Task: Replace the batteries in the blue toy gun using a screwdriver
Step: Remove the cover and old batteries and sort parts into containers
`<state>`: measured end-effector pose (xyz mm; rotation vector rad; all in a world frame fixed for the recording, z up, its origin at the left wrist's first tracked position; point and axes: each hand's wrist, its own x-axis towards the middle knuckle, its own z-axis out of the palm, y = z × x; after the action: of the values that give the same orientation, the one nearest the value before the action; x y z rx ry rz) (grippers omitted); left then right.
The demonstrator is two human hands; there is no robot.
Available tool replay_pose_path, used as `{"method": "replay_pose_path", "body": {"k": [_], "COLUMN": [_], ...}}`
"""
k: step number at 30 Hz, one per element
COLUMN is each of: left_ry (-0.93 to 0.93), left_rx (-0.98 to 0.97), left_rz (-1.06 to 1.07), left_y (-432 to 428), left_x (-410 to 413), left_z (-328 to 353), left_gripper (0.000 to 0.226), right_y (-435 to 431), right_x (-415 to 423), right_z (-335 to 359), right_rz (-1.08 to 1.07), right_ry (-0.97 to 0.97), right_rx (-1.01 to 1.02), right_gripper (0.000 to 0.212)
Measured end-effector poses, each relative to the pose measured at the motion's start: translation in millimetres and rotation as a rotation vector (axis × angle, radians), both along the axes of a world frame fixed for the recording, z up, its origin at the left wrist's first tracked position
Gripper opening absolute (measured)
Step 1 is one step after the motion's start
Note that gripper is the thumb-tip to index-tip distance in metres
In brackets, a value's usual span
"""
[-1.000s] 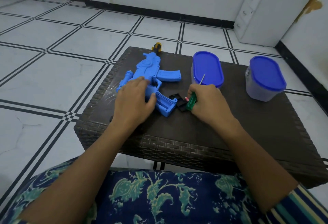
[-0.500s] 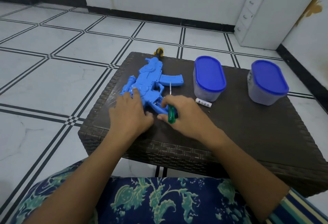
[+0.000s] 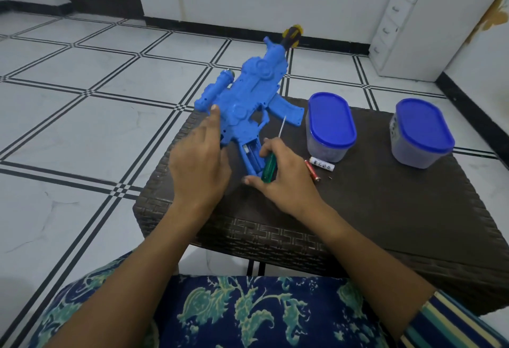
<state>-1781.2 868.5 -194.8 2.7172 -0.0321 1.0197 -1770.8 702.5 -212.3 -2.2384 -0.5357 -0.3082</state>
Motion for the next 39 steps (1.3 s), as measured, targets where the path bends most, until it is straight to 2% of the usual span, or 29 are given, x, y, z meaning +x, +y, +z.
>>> {"method": "replay_pose_path", "body": {"k": [5,8,10,14,17,19,25,29,33,36,39], "left_ry": [-0.119,-0.083,-0.017,0.170,0.244,0.280,0.325,0.311,0.261,0.373,0.466], "left_rx": [0.063,0.008,-0.065,-0.221,-0.287,-0.324,-0.380,-0.357,-0.270,-0.253,-0.147], "left_rz": [-0.078,-0.089,-0.070,0.020,0.057,0.071,0.089,0.071,-0.069,-0.160,-0.091], "left_y": [0,1,2,3,6,8,8,8,7,-4,-12], "left_x": [1,2,1,1,5,7,8,5,7,3,1], "left_z": [-5,-6,-5,-7,-11,-14,-18,-17,-16,-10,-8], "left_gripper": [0.053,0.052,0.056,0.061,0.063,0.063,0.058,0.053,0.038,0.029,0.024], "right_y": [5,6,6,5,10,10,4,5,8,10,11], "right_x": [0,0,1,2,-3,-5,1,0,-4,-5,-7], "right_z": [-4,-3,-3,-7,-12,-13,0,2,-2,-7,-9], "right_rz": [0.022,-0.017,-0.034,0.037,0.083,0.104,0.118,0.021,-0.055,-0.085,-0.124], "right_ry": [-0.027,-0.026,-0.103,-0.305,-0.198,-0.132,-0.089,-0.188,-0.209,-0.224,-0.213], "right_rx": [0.055,0.130,0.137,-0.079,-0.313,-0.398,-0.453,-0.445,-0.435,-0.443,-0.439], "right_gripper": [0.046,0.040,0.035,0.028,0.026,0.020,0.019,0.023,0.026,0.037,0.040]}}
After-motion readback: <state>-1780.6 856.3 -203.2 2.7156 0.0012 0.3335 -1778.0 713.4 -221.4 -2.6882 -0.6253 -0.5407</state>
